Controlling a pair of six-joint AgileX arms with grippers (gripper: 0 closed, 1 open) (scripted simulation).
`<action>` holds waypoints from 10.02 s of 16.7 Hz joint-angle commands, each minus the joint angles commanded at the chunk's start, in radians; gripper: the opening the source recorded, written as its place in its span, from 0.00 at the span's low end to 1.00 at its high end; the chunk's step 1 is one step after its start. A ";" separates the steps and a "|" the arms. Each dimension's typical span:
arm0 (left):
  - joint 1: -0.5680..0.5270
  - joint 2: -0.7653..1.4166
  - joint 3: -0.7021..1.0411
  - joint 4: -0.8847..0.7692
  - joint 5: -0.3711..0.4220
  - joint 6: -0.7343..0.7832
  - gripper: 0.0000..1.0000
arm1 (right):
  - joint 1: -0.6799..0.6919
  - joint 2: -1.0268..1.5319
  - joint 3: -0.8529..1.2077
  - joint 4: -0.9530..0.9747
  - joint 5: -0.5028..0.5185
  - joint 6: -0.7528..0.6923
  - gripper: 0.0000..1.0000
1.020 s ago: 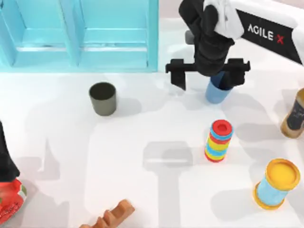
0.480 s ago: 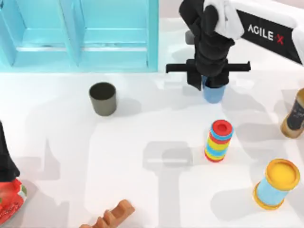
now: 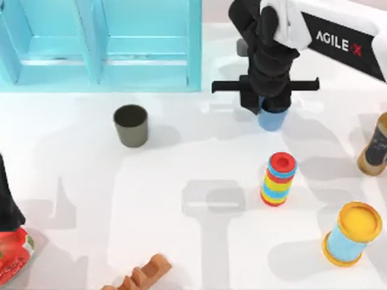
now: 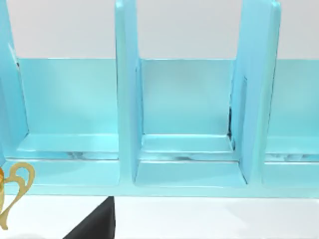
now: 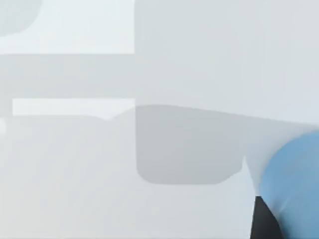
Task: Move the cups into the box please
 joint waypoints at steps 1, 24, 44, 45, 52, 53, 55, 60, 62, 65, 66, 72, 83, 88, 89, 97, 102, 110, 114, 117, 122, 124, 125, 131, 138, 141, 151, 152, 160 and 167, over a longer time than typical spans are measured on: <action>0.000 0.000 0.000 0.000 0.000 0.000 1.00 | 0.003 -0.003 -0.002 0.000 0.002 -0.001 0.00; 0.000 0.000 0.000 0.000 0.000 0.000 1.00 | -0.509 -0.546 -0.276 -0.299 -0.073 -0.470 0.00; 0.000 0.000 0.000 0.000 0.000 0.000 1.00 | -0.892 -1.029 -0.951 -0.240 -0.044 -0.913 0.00; 0.000 0.000 0.000 0.000 0.000 0.000 1.00 | -0.900 -1.025 -0.989 -0.192 -0.045 -0.918 0.00; 0.000 0.000 0.000 0.000 0.000 0.000 1.00 | -0.919 -1.014 -1.076 -0.099 -0.045 -0.933 0.00; 0.000 0.000 0.000 0.000 0.000 0.000 1.00 | -0.919 -1.014 -1.076 -0.099 -0.045 -0.933 0.08; 0.000 0.000 0.000 0.000 0.000 0.000 1.00 | -0.919 -1.014 -1.076 -0.099 -0.045 -0.933 0.23; 0.000 0.000 0.000 0.000 0.000 0.000 1.00 | -0.919 -1.014 -1.076 -0.099 -0.045 -0.933 0.60; 0.000 0.000 0.000 0.000 0.000 0.000 1.00 | -0.919 -1.014 -1.076 -0.099 -0.045 -0.933 0.75; 0.000 0.000 0.000 0.000 0.000 0.000 1.00 | -0.919 -1.014 -1.076 -0.099 -0.045 -0.933 0.98; 0.000 0.000 0.000 0.000 0.000 0.000 1.00 | -0.919 -1.014 -1.076 -0.099 -0.045 -0.933 1.00; 0.000 0.000 0.000 0.000 0.000 0.000 1.00 | -0.919 -1.014 -1.076 -0.099 -0.045 -0.933 1.00; 0.000 0.000 0.000 0.000 0.000 0.000 1.00 | -0.926 -1.004 -0.784 -0.389 -0.046 -0.939 1.00; 0.000 0.000 0.000 0.000 0.000 0.000 1.00 | -0.925 -1.011 -0.675 -0.496 -0.045 -0.939 1.00; 0.000 0.000 0.000 0.000 0.000 0.000 1.00 | -0.925 -1.011 -0.675 -0.496 -0.045 -0.939 1.00; 0.000 0.000 0.000 0.000 0.000 0.000 1.00 | -0.764 -0.870 -0.519 -0.494 -0.007 -0.784 1.00; 0.000 0.000 0.000 0.000 0.000 0.000 1.00 | -0.378 -0.572 -0.164 -0.486 0.076 -0.449 1.00; 0.000 0.000 0.000 0.000 0.000 0.000 1.00 | 0.196 -0.026 0.443 -0.447 0.223 0.106 1.00; 0.000 0.000 0.000 0.000 0.000 0.000 1.00 | 0.371 0.167 0.672 -0.411 0.275 0.298 1.00; 0.000 0.000 0.000 0.000 0.000 0.000 1.00 | 0.435 0.246 0.771 -0.389 0.298 0.377 1.00; 0.000 0.000 0.000 0.000 0.000 0.000 1.00 | 0.448 0.263 0.792 -0.383 0.303 0.394 1.00; 0.000 0.000 0.000 0.000 0.000 0.000 1.00 | 0.444 0.265 0.789 -0.382 0.301 0.391 1.00; 0.000 0.000 0.000 0.000 0.000 0.000 1.00 | 0.440 0.275 0.790 -0.369 0.300 0.387 1.00; 0.000 0.000 0.000 0.000 0.000 0.000 1.00 | 0.390 0.415 0.793 -0.213 0.287 0.336 1.00; 0.000 0.000 0.000 0.000 0.000 0.000 1.00 | 0.380 0.443 0.794 -0.180 0.284 0.325 0.92; 0.000 0.000 0.000 0.000 0.000 0.000 1.00 | 0.380 0.443 0.794 -0.180 0.284 0.325 0.70; 0.000 0.000 0.000 0.000 0.000 0.000 1.00 | 0.380 0.443 0.794 -0.180 0.284 0.325 0.00; 0.000 0.000 0.000 0.000 0.000 0.000 1.00 | 0.380 0.443 0.794 -0.180 0.284 0.325 0.00; 0.000 0.000 0.000 0.000 0.000 0.000 1.00 | 0.384 0.435 0.789 -0.180 0.283 0.325 0.00; 0.000 0.000 0.000 0.000 0.000 0.000 1.00 | 0.327 0.189 0.490 -0.101 0.262 0.268 0.00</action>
